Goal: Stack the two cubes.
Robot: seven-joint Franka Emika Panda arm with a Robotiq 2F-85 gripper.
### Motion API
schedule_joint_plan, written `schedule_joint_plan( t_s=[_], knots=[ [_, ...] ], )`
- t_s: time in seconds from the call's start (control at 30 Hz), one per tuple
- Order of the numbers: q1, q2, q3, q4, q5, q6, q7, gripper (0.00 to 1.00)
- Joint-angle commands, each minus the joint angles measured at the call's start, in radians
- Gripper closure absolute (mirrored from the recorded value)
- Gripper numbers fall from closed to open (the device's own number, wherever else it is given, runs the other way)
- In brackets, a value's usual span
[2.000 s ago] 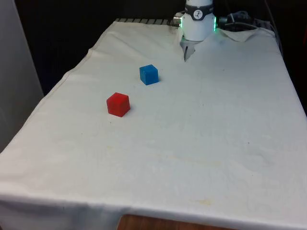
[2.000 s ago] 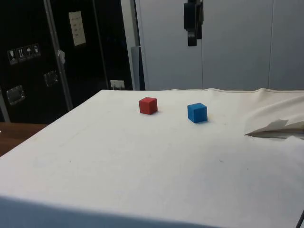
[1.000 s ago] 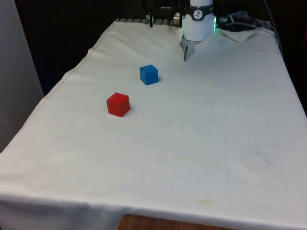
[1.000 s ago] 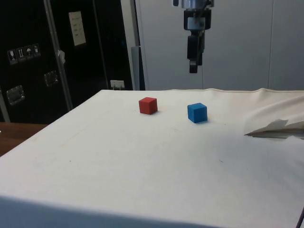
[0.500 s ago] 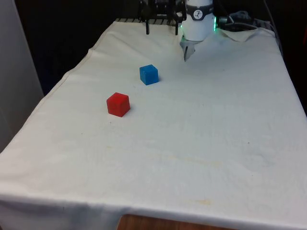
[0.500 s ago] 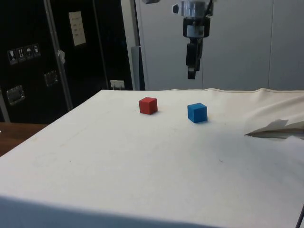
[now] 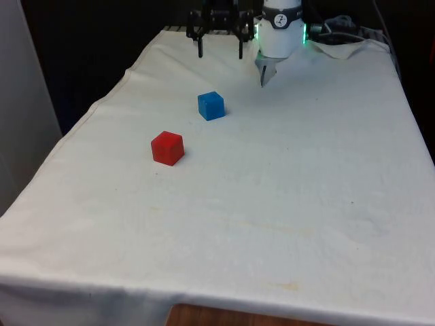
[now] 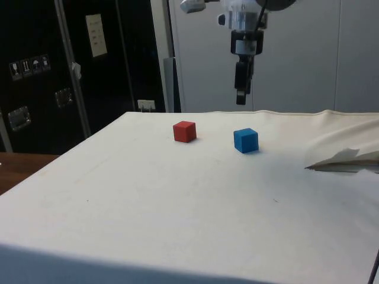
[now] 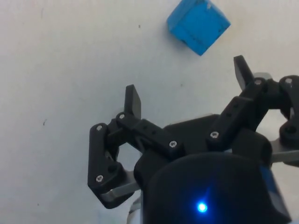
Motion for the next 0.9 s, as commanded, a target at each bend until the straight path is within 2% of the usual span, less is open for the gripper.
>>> schedule_joint_plan(
  t_s=[0.0,0.17,0.2,0.23,0.5,0.53,0.57,0.8,0.83,0.87],
  knots=[
    [0.009,0.009,-0.013,-0.004,0.021,0.028,-0.032,0.00],
    [0.010,0.044,-0.019,-0.009,0.040,0.088,-0.090,0.00],
    [0.001,0.049,-0.014,0.000,0.025,0.073,-0.073,0.00],
    [0.010,0.049,-0.019,-0.010,0.042,0.097,-0.099,0.00],
    [0.012,0.089,-0.018,-0.027,0.054,0.170,-0.173,0.00],
    [0.001,0.095,-0.014,-0.019,0.035,0.156,-0.156,0.00],
    [0.012,0.093,-0.018,-0.029,0.055,0.177,-0.181,0.00],
    [0.016,0.124,-0.016,-0.036,0.062,0.221,-0.238,0.00],
    [0.003,0.134,-0.014,-0.025,0.035,0.208,-0.219,0.00],
    [0.016,0.128,-0.016,-0.037,0.063,0.225,-0.245,0.00]
  ],
)
